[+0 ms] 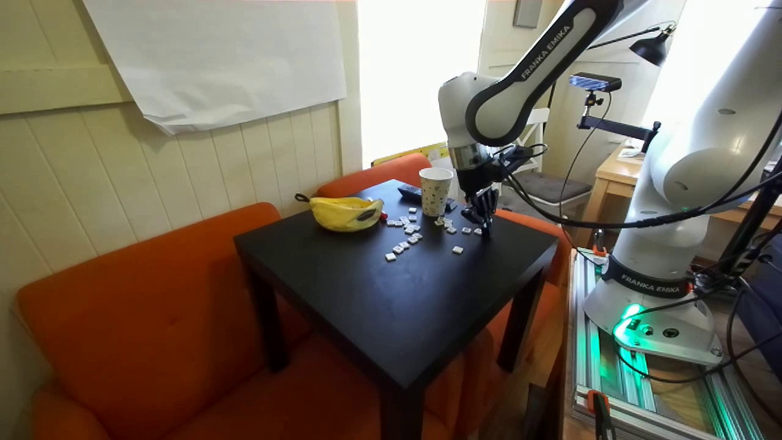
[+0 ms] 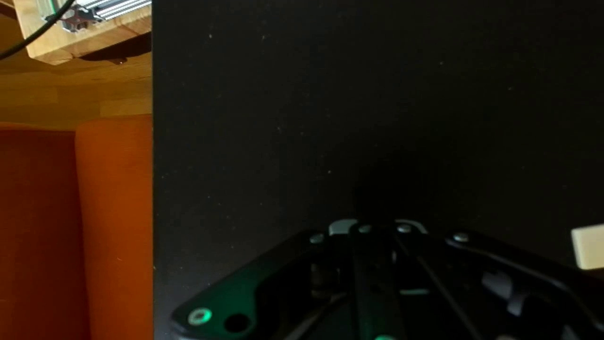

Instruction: Push some of the letter blocks forward

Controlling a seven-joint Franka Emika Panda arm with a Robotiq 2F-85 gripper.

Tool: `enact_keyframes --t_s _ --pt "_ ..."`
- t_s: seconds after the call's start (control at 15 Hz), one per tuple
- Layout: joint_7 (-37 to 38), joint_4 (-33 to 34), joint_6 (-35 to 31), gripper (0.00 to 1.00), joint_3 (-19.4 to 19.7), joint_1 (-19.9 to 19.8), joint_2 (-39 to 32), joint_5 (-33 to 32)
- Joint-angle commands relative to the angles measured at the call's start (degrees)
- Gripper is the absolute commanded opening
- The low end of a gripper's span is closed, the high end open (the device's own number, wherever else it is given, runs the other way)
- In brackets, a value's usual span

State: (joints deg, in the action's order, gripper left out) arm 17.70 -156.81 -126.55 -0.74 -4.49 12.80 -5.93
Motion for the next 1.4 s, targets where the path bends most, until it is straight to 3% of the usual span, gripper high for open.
enact_keyframes --t_s 0.0,0.47,1.33 --pt "0.9 0.4 -0.7 0.0 -0.1 -0.4 -1.0 -2.1" --pt "-0.8 0.1 -4.3 0.0 0.3 0.4 -0.5 0.5" --pt "-3.5 -0.4 -19.5 0.0 0.5 0.6 -2.0 1.6"
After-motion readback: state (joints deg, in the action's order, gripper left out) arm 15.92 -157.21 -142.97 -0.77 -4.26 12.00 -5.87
